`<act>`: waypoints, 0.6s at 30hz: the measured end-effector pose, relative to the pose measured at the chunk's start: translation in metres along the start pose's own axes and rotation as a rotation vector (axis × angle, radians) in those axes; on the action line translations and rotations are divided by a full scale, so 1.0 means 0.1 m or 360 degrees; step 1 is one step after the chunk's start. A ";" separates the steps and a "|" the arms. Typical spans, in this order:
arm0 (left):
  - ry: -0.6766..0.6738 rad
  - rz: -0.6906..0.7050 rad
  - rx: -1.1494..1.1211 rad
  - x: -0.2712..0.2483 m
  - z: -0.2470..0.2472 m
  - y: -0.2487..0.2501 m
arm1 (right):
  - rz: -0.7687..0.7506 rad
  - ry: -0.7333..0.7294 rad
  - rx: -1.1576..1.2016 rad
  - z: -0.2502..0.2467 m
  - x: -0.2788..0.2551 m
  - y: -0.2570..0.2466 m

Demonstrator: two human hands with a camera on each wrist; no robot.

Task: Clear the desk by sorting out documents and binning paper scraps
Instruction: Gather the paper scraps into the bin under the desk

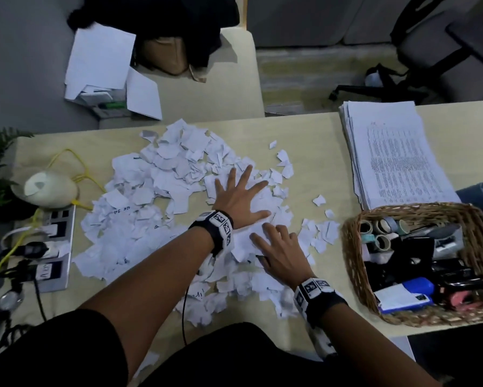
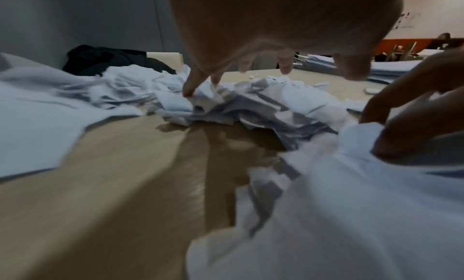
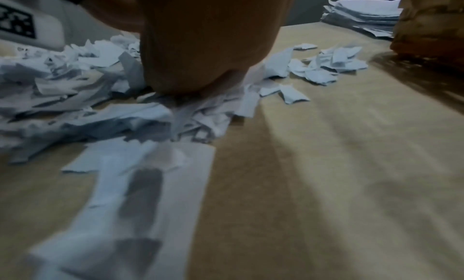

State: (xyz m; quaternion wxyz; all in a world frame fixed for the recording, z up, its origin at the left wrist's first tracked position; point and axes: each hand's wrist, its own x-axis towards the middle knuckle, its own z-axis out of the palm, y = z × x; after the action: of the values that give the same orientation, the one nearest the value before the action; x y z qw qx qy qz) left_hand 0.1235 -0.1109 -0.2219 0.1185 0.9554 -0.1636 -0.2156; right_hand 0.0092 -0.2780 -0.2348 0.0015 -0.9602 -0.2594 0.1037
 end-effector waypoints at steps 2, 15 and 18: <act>-0.0068 0.0024 0.0084 0.10 0.09 0.05 | -0.0082 0.0018 -0.0016 0.04 0.00 0.07; 0.0315 0.0252 0.0052 0.16 0.03 -0.09 | -0.0040 0.0271 0.0425 -0.22 0.09 0.44; 0.0391 0.0169 -0.0344 0.06 -0.08 -0.09 | 0.0104 0.0194 0.0526 -0.27 0.10 0.42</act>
State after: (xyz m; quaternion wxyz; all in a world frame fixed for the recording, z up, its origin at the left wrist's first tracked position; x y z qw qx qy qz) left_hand 0.1343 -0.1038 -0.2193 0.2509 0.9463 -0.1738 -0.1070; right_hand 0.0445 -0.3082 -0.2133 0.1716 -0.9593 -0.2070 0.0865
